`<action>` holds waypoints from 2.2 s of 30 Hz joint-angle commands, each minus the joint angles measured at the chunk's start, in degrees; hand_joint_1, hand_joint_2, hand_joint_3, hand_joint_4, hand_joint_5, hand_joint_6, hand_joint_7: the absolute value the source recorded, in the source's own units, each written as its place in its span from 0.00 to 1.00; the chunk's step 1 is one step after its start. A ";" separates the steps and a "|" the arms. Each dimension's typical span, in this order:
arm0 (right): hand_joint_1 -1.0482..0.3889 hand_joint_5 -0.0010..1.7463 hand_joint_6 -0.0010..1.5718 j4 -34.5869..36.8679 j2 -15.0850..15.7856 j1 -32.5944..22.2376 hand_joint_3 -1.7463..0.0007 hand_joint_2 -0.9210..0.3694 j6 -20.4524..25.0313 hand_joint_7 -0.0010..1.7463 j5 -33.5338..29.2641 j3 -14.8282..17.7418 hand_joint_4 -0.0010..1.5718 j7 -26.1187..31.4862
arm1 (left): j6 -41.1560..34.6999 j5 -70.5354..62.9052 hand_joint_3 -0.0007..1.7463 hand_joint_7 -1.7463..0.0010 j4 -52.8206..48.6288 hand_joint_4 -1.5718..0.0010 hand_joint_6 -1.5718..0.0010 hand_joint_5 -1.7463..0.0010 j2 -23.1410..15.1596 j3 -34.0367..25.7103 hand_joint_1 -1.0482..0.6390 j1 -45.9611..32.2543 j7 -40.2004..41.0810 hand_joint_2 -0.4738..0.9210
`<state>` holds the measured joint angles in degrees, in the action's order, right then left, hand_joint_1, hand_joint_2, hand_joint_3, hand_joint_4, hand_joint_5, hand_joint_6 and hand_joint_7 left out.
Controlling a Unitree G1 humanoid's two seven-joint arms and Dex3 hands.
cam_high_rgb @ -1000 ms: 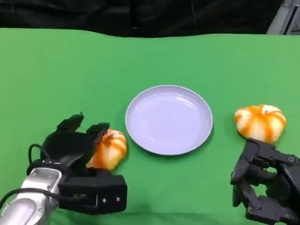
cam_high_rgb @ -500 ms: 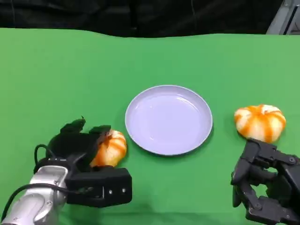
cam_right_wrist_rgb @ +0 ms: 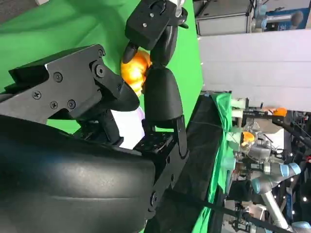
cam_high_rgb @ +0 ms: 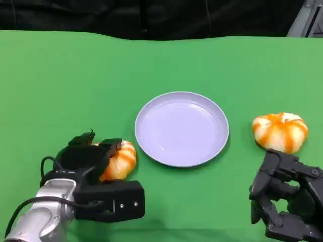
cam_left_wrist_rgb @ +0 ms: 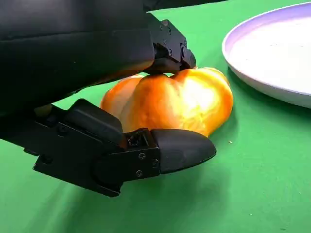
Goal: Grasp the bread from the table and place it into the plate.
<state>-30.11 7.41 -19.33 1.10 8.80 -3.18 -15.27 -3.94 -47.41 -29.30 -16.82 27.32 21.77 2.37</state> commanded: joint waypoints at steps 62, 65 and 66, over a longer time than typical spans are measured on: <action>0.70 1.00 0.42 -1.33 0.60 -0.37 0.38 0.20 0.26 0.88 0.81 0.60 0.49 0.34 | 13.19 6.67 0.47 0.00 7.59 0.51 0.63 0.00 1.17 -7.38 0.54 1.23 22.34 0.83; 0.70 1.00 0.42 -1.66 0.66 -0.39 0.38 0.20 0.75 0.88 0.72 0.51 0.49 0.46 | 13.95 6.62 0.58 0.00 10.78 0.49 0.60 0.00 1.03 -7.92 0.55 1.38 21.49 0.74; 0.69 1.00 0.42 -1.48 0.56 -0.33 0.38 0.20 0.18 0.88 0.40 0.46 0.49 0.57 | 13.74 6.47 0.58 0.00 12.14 0.49 0.60 0.00 1.21 -8.06 0.55 1.51 21.16 0.73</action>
<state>-30.68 7.41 -19.60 1.21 9.50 -2.90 -15.08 9.68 -40.86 -19.80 -14.78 20.10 22.71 24.61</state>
